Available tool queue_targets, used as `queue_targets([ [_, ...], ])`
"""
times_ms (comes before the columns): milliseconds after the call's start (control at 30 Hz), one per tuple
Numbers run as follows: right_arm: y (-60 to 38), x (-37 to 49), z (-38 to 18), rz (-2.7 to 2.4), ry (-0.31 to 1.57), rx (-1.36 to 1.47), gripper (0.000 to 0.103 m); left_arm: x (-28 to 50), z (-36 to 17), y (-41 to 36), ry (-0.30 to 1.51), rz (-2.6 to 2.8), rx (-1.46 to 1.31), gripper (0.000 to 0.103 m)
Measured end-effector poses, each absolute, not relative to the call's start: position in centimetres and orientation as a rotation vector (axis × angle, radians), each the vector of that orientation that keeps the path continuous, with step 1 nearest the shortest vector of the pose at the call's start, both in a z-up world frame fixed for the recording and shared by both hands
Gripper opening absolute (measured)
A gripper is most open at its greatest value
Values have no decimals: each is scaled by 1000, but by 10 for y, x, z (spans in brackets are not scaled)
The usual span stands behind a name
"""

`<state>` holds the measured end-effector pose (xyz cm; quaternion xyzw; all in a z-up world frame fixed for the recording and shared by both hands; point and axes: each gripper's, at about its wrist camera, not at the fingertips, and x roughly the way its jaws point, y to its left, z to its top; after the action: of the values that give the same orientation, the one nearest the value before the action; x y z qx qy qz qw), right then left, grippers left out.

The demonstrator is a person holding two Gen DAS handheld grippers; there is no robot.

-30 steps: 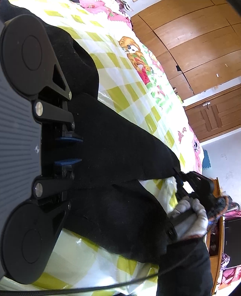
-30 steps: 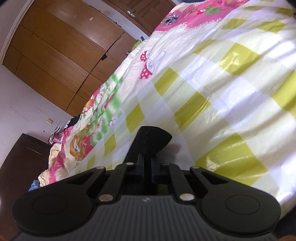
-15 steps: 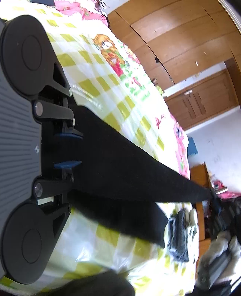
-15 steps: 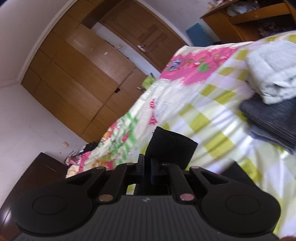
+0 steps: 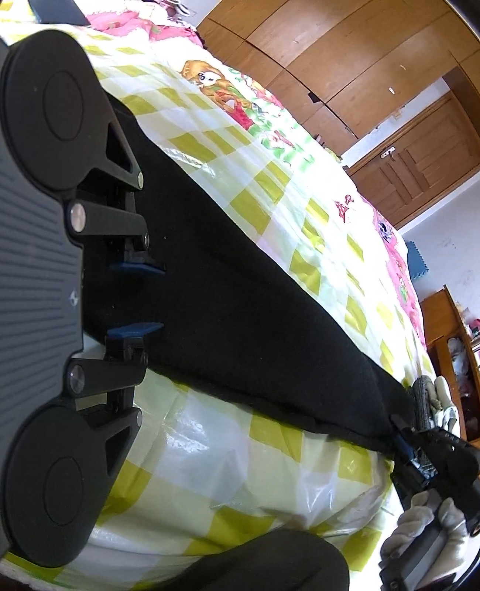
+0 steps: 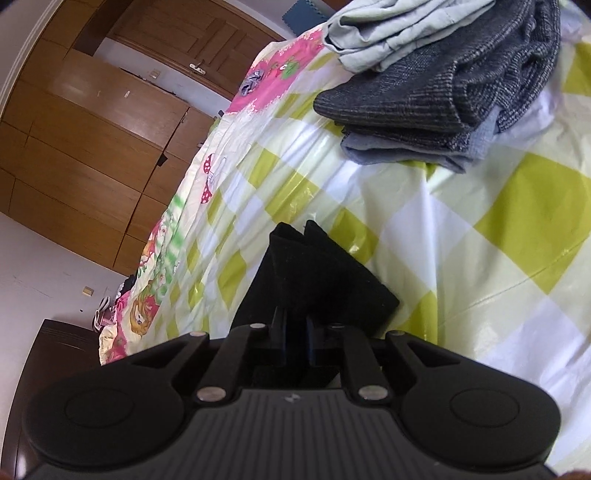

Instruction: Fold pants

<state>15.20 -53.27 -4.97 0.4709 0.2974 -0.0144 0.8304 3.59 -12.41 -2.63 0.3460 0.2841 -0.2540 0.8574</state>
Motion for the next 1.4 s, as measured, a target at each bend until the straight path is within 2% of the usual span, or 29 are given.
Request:
queue_targets([
  [233, -533, 121, -29, 14, 524, 996, 6, 31, -20, -128, 588, -547, 743, 43],
  [333, -531, 128, -45, -78, 638, 918, 9, 30, -25, -128, 593, -545, 749, 43],
  [400, -533, 128, -49, -84, 670, 933, 13, 30, -25, -127, 591, -543, 746, 43],
  [433, -534, 126, -44, -94, 659, 930, 21, 30, -23, -124, 592, -541, 741, 43],
  [467, -536, 121, -37, -120, 646, 908, 23, 29, -20, -119, 592, -535, 727, 45],
  [667, -501, 125, 28, -93, 617, 582, 23, 26, -2, -79, 567, -455, 641, 49],
  [833, -382, 192, 44, 395, 756, 463, 24, 30, -7, -44, 583, -373, 600, 52],
  [933, -300, 240, 26, 609, 846, 383, 25, 32, -24, -23, 676, -346, 541, 52],
  [1033, -238, 280, -2, 722, 953, 336, 27, 24, -32, -14, 681, -340, 509, 52],
  [1167, -200, 310, -32, 865, 1095, 361, 27, 28, -29, -5, 688, -348, 441, 54],
  [1400, -180, 284, -23, 1184, 1256, 335, 32, 42, -16, 25, 654, -225, 400, 55],
])
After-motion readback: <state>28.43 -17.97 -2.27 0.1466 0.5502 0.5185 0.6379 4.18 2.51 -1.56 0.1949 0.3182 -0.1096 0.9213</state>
